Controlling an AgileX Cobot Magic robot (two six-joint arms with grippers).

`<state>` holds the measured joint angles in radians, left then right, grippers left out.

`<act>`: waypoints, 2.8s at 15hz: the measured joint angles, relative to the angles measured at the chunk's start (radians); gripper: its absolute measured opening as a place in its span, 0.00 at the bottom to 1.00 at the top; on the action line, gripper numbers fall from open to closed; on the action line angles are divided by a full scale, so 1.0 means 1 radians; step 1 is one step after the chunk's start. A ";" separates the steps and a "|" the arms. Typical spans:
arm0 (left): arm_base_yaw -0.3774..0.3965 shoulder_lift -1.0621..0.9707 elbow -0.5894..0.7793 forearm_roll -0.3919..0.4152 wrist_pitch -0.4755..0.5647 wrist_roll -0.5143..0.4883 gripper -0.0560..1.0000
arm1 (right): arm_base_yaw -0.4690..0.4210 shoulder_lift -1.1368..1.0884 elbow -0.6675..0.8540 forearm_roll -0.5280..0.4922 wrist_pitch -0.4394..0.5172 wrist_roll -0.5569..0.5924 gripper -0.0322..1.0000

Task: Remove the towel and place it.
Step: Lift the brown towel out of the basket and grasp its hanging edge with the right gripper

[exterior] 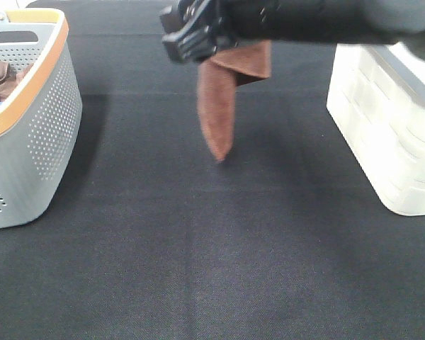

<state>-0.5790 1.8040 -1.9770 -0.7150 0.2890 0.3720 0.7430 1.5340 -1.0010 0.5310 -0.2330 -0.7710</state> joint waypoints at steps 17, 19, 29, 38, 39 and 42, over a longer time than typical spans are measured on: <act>0.000 -0.040 0.000 0.084 0.099 0.000 0.05 | 0.000 0.081 0.000 0.388 -0.232 -0.089 0.75; 0.000 -0.047 0.000 0.085 0.111 0.000 0.05 | 0.000 0.081 0.000 0.450 -0.248 -0.142 0.76; 0.000 -0.051 0.000 0.252 0.123 0.000 0.05 | 0.000 0.081 0.000 0.514 -0.267 -0.282 0.63; 0.000 -0.007 0.000 0.324 0.055 0.000 0.05 | 0.000 0.081 0.000 0.514 -0.238 -0.288 0.58; 0.000 -0.002 0.000 0.336 0.051 0.000 0.05 | 0.000 0.081 0.000 0.514 -0.235 -0.288 0.58; 0.000 0.001 0.000 0.364 0.008 0.000 0.05 | 0.000 0.081 0.000 0.514 -0.232 -0.290 0.58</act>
<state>-0.5790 1.8050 -1.9770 -0.3510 0.2970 0.3720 0.7430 1.6150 -1.0010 1.0450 -0.4650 -1.0610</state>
